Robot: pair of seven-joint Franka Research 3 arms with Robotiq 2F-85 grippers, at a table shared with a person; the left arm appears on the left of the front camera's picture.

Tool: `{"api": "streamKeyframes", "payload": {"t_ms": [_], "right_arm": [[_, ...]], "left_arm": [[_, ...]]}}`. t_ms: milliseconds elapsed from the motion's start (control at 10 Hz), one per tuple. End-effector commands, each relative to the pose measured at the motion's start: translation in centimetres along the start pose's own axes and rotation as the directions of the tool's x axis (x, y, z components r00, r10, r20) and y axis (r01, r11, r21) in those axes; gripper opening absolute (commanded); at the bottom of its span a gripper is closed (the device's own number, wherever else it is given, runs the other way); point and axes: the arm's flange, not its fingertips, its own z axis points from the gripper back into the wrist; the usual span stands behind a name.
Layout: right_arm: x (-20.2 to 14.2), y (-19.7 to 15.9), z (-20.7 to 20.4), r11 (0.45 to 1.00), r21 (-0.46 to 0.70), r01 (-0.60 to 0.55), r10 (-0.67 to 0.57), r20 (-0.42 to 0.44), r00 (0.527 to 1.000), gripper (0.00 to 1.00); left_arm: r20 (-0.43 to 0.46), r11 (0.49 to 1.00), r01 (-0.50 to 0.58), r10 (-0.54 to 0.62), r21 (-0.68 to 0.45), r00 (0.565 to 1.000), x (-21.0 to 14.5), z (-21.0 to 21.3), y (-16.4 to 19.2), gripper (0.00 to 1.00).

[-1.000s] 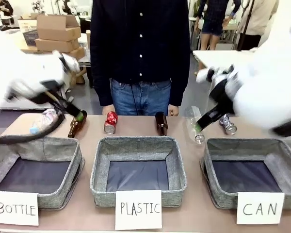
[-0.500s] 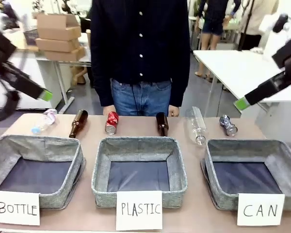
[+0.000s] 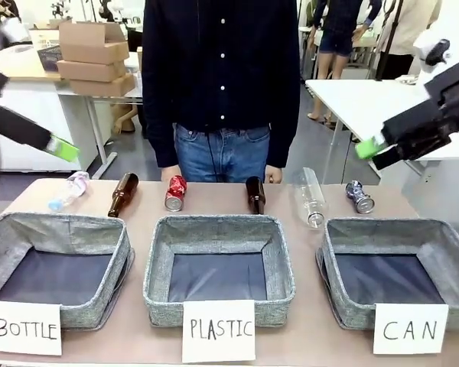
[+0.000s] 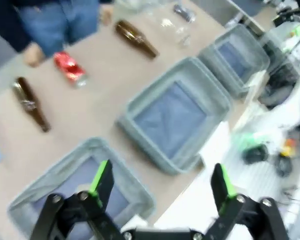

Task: Sort the can waste into the basket.
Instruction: Pick up the can waste from the table and place it in the right Fabric basket.

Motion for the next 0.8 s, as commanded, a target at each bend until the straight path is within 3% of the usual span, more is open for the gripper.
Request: {"api": "streamKeyframes", "payload": {"t_ms": [0, 100, 300, 400, 500, 600, 700], "right_arm": [[0.9, -2.7, 1.5, 0.777, 0.466, 0.424, -0.444, -0.072, 0.893, 1.0], [0.9, -4.1, 1.9, 0.718, 0.504, 0.481, -0.506, -0.097, 0.857, 1.0], [-0.3, -7.0, 3.2, 0.626, 0.568, 0.534, -0.584, -0.111, 0.804, 1.0], [-1.1, -7.9, 4.0, 0.618, 0.591, 0.518, -0.592, -0.084, 0.802, 1.0], [-1.8, -8.0, 4.5, 0.643, 0.578, 0.503, -0.585, -0.054, 0.809, 1.0], [-2.1, -7.7, 4.5, 0.708, 0.508, 0.491, -0.564, -0.011, 0.826, 1.0], [-1.5, -9.3, 4.6, 0.646, 0.595, 0.479, -0.543, -0.084, 0.836, 1.0]], "left_arm": [[0.034, 0.788, -0.399, 0.467, -0.469, 0.884, -2.9, 1.9, 4.6, 1.0], [0.093, 0.721, -0.427, 0.558, -0.546, 0.824, -3.6, 1.8, 5.7, 1.0], [0.161, 0.649, -0.452, 0.662, -0.612, 0.732, -4.3, 1.8, 6.8, 1.0], [0.175, 0.632, -0.473, 0.694, -0.614, 0.699, -4.5, 1.9, 7.1, 1.0], [0.194, 0.601, -0.509, 0.742, -0.617, 0.642, -4.5, 2.0, 7.6, 1.0], [0.176, 0.59, -0.561, 0.764, -0.581, 0.621, -4.2, 1.7, 7.9, 1.0], [0.17, 0.635, -0.445, 0.673, -0.631, 0.72, -4.8, 2.8, 9.1, 1.0]]}}
